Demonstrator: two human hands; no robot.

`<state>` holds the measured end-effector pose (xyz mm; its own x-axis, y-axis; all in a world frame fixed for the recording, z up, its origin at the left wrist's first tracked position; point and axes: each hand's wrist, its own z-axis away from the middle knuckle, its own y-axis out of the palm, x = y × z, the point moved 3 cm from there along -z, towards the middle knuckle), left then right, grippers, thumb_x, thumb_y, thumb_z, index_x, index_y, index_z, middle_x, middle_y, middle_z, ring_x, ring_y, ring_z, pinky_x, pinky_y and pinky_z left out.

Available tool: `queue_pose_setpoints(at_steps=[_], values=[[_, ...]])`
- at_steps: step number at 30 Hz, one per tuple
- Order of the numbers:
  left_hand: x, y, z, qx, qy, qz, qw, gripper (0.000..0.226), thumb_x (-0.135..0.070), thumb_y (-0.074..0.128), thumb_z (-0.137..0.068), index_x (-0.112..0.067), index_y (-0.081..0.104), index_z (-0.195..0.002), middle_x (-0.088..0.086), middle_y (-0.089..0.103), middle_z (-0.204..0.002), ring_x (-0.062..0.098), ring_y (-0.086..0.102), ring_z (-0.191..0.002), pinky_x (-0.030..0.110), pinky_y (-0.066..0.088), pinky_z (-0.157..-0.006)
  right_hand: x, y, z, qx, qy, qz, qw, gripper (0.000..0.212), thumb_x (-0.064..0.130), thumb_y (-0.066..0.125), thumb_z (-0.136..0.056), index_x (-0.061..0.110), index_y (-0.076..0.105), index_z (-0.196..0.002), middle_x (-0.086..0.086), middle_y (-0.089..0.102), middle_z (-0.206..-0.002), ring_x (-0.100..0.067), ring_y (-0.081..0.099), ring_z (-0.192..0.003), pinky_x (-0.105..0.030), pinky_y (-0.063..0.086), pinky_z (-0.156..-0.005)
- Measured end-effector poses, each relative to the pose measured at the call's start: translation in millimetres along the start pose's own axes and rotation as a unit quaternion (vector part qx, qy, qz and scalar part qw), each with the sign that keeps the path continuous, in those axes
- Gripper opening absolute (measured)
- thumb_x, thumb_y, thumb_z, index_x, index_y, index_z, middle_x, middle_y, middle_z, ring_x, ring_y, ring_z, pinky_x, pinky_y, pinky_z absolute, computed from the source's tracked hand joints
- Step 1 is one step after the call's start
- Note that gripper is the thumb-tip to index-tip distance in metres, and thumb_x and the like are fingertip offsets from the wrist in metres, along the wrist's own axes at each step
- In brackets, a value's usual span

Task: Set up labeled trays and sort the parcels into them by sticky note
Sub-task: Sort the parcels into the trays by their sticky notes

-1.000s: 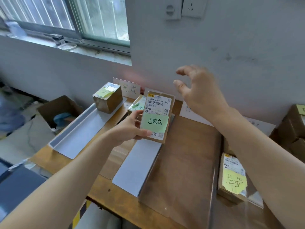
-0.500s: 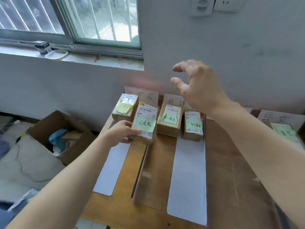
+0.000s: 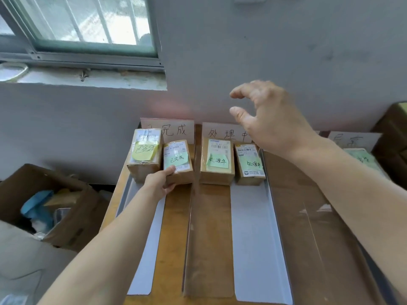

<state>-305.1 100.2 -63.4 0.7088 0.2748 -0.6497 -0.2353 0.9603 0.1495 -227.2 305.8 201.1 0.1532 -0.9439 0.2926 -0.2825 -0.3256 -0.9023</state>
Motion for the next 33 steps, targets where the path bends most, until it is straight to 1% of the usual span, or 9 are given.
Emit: queue_pose_setpoints(at_steps=[5, 13, 15, 17, 20, 22, 26, 30, 33], values=[[2.9, 2.0, -9.3, -0.048, 0.003, 0.04, 0.998, 0.048, -0.015, 0.077, -0.075, -0.008, 0.051, -0.115, 0.011, 0.061, -0.108, 0.023, 0.059, -0.098, 0.031, 0.052, -0.068, 0.1, 9.8, -1.9, 0.012, -0.003, 0.004, 1.0, 0.032, 0.023, 0.054, -0.094, 0.01, 0.058, -0.123, -0.006, 0.059, -0.123, -0.023, 0.047, -0.119, -0.033, 0.034, -0.1], [5.8, 4.2, -11.0, -0.135, 0.033, 0.107, 0.985, 0.055, 0.003, 0.067, -0.08, -0.001, 0.043, -0.129, 0.016, 0.056, -0.122, 0.023, 0.056, -0.094, 0.029, 0.053, -0.081, 3.9, 18.3, -1.8, 0.018, -0.015, -0.003, 1.0, 0.033, 0.024, 0.054, -0.094, 0.01, 0.057, -0.124, -0.007, 0.06, -0.123, -0.024, 0.047, -0.118, -0.04, 0.036, -0.101], [5.2, 7.3, -5.9, -0.144, 0.022, 0.085, 0.986, 0.051, 0.001, 0.062, -0.083, -0.003, 0.042, -0.13, 0.015, 0.055, -0.121, 0.025, 0.054, -0.101, 0.032, 0.052, -0.083, 3.2, 17.2, 0.2, 0.015, -0.019, -0.001, 1.0, 0.033, 0.024, 0.055, -0.094, 0.01, 0.058, -0.123, -0.007, 0.06, -0.122, -0.025, 0.047, -0.118, -0.042, 0.036, -0.101], [-1.2, 15.6, 10.5, -0.133, 0.026, 0.038, 0.99, 0.04, 0.0, 0.054, -0.087, -0.001, 0.045, -0.126, 0.012, 0.057, -0.106, 0.021, 0.054, -0.089, 0.032, 0.048, -0.083, 1.9, 15.0, 3.2, 0.01, -0.021, 0.003, 1.0, 0.033, 0.024, 0.055, -0.093, 0.01, 0.057, -0.124, -0.008, 0.06, -0.122, -0.026, 0.047, -0.119, -0.043, 0.036, -0.1], [-29.5, 40.7, 56.3, -0.092, 0.182, -0.125, 0.971, 0.034, -0.001, 0.054, -0.085, -0.003, 0.051, -0.119, 0.006, 0.054, -0.094, 0.016, 0.054, -0.08, 0.03, 0.048, -0.077, -0.8, 8.0, 10.2, 0.0, -0.027, 0.006, 1.0, 0.034, 0.024, 0.055, -0.093, 0.009, 0.057, -0.124, -0.008, 0.06, -0.122, -0.026, 0.046, -0.119, -0.043, 0.036, -0.1], [-51.1, 62.6, 101.3, -0.058, 0.338, -0.211, 0.915, 0.029, -0.003, 0.055, -0.085, -0.01, 0.051, -0.113, 0.005, 0.056, -0.106, 0.017, 0.056, -0.095, 0.028, 0.048, -0.082, -3.2, -1.1, 16.7, -0.016, -0.028, 0.011, 0.999, 0.034, 0.023, 0.055, -0.093, 0.009, 0.056, -0.125, -0.008, 0.06, -0.122, -0.026, 0.047, -0.119, -0.043, 0.036, -0.1], [-71.6, 108.0, 185.2, -0.004, 0.591, -0.31, 0.744, 0.026, -0.004, 0.055, -0.088, -0.01, 0.057, -0.113, 0.002, 0.055, -0.112, 0.01, 0.051, -0.099, 0.014, 0.041, -0.084, -14.9, -27.6, 35.0, -0.074, -0.038, 0.08, 0.993, 0.031, 0.02, 0.059, -0.09, 0.004, 0.059, -0.117, -0.013, 0.062, -0.113, -0.032, 0.05, -0.112, -0.047, 0.04, -0.094], [-69.0, 144.7, 253.2, -0.006, 0.738, -0.347, 0.578, 0.022, -0.005, 0.053, -0.087, -0.005, 0.064, -0.106, 0.011, 0.059, -0.109, 0.025, 0.054, -0.103, 0.034, 0.043, -0.087, -31.5, -60.0, 60.1, -0.127, -0.051, 0.129, 0.982, 0.025, 0.015, 0.063, -0.085, 0.0, 0.062, -0.105, -0.016, 0.064, -0.103, -0.036, 0.055, -0.103, -0.049, 0.045, -0.086], [-57.0, 171.2, 294.1, -0.027, 0.8, -0.352, 0.485, 0.022, -0.003, 0.054, -0.084, -0.002, 0.064, -0.103, 0.014, 0.061, -0.105, 0.033, 0.054, -0.101, 0.041, 0.043, -0.087, -50.4, -84.1, 83.9, -0.166, -0.051, 0.164, 0.971, 0.022, 0.011, 0.062, -0.082, 0.001, 0.063, -0.101, -0.016, 0.065, -0.099, -0.036, 0.056, -0.101, -0.044, 0.043, -0.083]])
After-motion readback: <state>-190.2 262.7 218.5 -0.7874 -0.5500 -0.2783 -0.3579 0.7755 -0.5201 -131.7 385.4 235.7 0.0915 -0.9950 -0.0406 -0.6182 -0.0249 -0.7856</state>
